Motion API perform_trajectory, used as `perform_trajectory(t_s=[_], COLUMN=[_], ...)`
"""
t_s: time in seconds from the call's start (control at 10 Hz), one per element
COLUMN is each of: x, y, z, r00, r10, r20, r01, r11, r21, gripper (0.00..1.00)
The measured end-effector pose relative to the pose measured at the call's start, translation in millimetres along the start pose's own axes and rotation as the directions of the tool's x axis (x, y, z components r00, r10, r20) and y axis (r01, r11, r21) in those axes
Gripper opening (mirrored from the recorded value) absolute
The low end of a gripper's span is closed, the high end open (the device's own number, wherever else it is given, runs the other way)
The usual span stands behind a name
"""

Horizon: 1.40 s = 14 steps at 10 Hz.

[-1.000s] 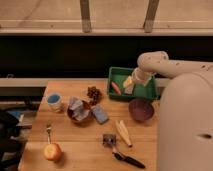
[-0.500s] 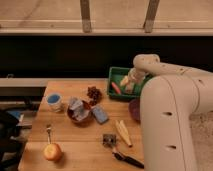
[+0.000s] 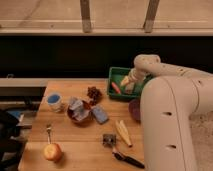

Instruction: Wipe tray with eraser

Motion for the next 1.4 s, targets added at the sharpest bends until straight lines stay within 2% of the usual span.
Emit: perform_trajectory(t_s=[0.2, 0.4, 0.7, 0.9, 1.2, 1.3, 1.4], x=[8, 11, 13, 13, 14, 13, 12], y=[-9, -9, -11, -6, 0, 1, 4], z=[21, 35, 38, 43, 61, 63, 66], r00=[0.998, 0.996, 0.995, 0.996, 0.998, 0.998, 0.998], r10=[0.056, 0.081, 0.098, 0.079, 0.043, 0.034, 0.025], r20=[-0.014, -0.023, -0.022, -0.028, -0.052, -0.055, -0.058], r01=[-0.056, -0.082, -0.1, -0.081, -0.045, -0.036, -0.027], r11=[0.998, 0.995, 0.992, 0.995, 0.998, 0.999, 0.999], r21=[-0.032, -0.059, -0.076, -0.066, -0.038, -0.032, -0.026], gripper=[0.76, 0.76, 0.76, 0.76, 0.76, 0.73, 0.65])
